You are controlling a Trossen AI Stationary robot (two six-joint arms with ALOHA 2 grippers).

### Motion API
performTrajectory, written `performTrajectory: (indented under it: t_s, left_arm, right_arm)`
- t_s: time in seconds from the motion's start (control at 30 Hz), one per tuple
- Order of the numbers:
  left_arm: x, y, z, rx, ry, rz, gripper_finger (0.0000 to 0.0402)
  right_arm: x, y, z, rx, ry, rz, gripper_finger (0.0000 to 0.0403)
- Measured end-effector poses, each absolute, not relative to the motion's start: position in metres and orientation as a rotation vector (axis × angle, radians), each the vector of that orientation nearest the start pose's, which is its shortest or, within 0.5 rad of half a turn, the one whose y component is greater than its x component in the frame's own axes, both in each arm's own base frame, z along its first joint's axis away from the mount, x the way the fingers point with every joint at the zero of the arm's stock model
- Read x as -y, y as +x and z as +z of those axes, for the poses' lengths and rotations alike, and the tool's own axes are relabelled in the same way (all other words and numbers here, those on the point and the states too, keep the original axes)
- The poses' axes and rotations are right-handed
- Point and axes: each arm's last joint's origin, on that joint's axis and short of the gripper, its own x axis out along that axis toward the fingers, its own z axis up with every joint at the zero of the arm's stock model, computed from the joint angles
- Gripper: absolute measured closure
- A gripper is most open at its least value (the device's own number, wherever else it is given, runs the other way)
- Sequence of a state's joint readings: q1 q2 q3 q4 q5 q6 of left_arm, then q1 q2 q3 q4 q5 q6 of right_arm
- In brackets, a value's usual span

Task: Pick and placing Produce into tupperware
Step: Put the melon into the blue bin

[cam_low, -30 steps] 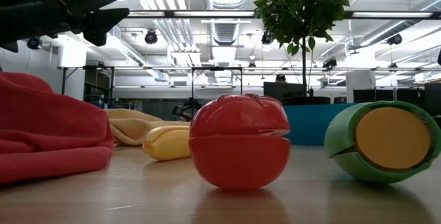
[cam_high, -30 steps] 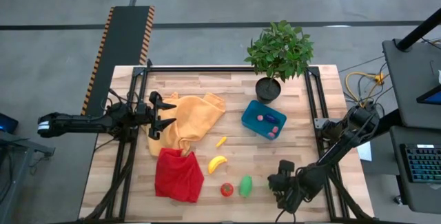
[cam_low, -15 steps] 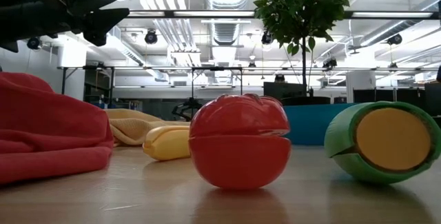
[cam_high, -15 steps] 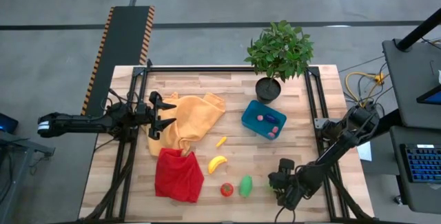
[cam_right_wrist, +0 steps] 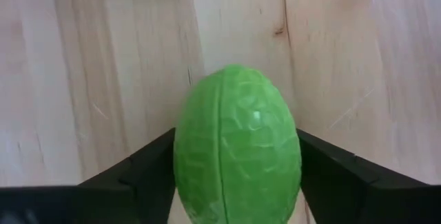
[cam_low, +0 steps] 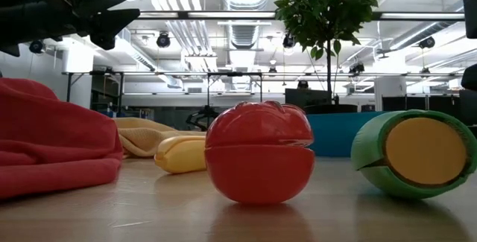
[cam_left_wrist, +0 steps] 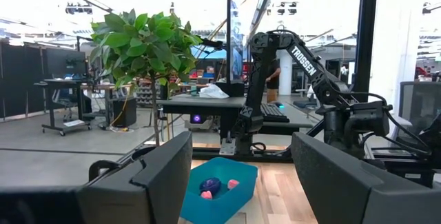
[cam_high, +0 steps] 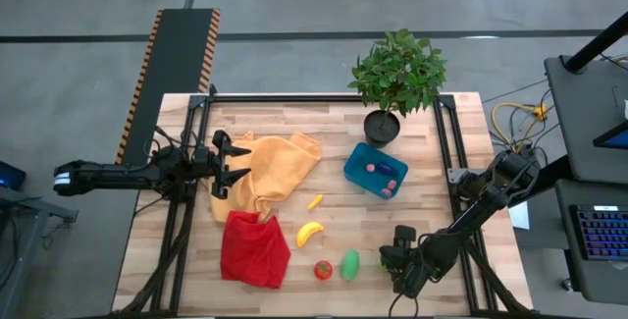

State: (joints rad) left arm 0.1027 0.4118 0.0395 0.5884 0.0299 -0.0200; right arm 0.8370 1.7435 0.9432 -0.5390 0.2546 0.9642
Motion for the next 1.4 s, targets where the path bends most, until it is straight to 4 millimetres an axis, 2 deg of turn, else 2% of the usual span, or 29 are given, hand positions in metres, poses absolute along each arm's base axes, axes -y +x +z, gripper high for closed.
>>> performTrajectory:
  t_s: [0.17, 0.3, 0.47, 0.63, 0.77, 0.9, 1.03, 1.2, 1.4]
  left_arm:
    - [-0.012, 0.122, 0.197, 0.216, -0.006, 0.070, 0.0167]
    - [-0.012, 0.122, 0.197, 0.216, -0.006, 0.070, 0.0167]
    - [-0.012, 0.122, 0.197, 0.216, -0.006, 0.070, 0.0167]
    - [-0.012, 0.122, 0.197, 0.216, -0.006, 0.070, 0.0167]
    - [-0.012, 0.122, 0.197, 0.216, -0.006, 0.070, 0.0167]
    - [-0.012, 0.122, 0.197, 0.216, -0.007, 0.069, 0.0167]
    - [-0.012, 0.122, 0.197, 0.216, -0.007, 0.069, 0.0167]
    - [-0.012, 0.122, 0.196, 0.214, -0.007, 0.069, 0.0167]
    - [-0.012, 0.122, 0.196, 0.213, -0.007, 0.070, 0.0167]
  right_arm:
    - [-0.219, 0.207, 0.136, -1.225, 0.134, -0.100, 0.0180]
    - [-0.217, 0.210, 0.140, -1.227, 0.131, -0.109, 0.0187]
    - [-0.215, 0.221, 0.154, -1.199, 0.051, -0.121, 0.0182]
    - [-0.204, 0.236, 0.173, -1.062, -0.056, -0.282, 0.0183]
    - [-0.186, 0.249, 0.194, -0.920, -0.080, -0.440, 0.0183]
    - [-0.161, 0.258, 0.217, -0.776, -0.030, -0.574, 0.0183]
    - [-0.134, 0.255, 0.234, -0.665, -0.017, -0.653, 0.0183]
    - [-0.108, 0.242, 0.243, -0.581, -0.015, -0.644, 0.0183]
    - [-0.076, 0.219, 0.235, -0.515, 0.068, -0.570, 0.0183]
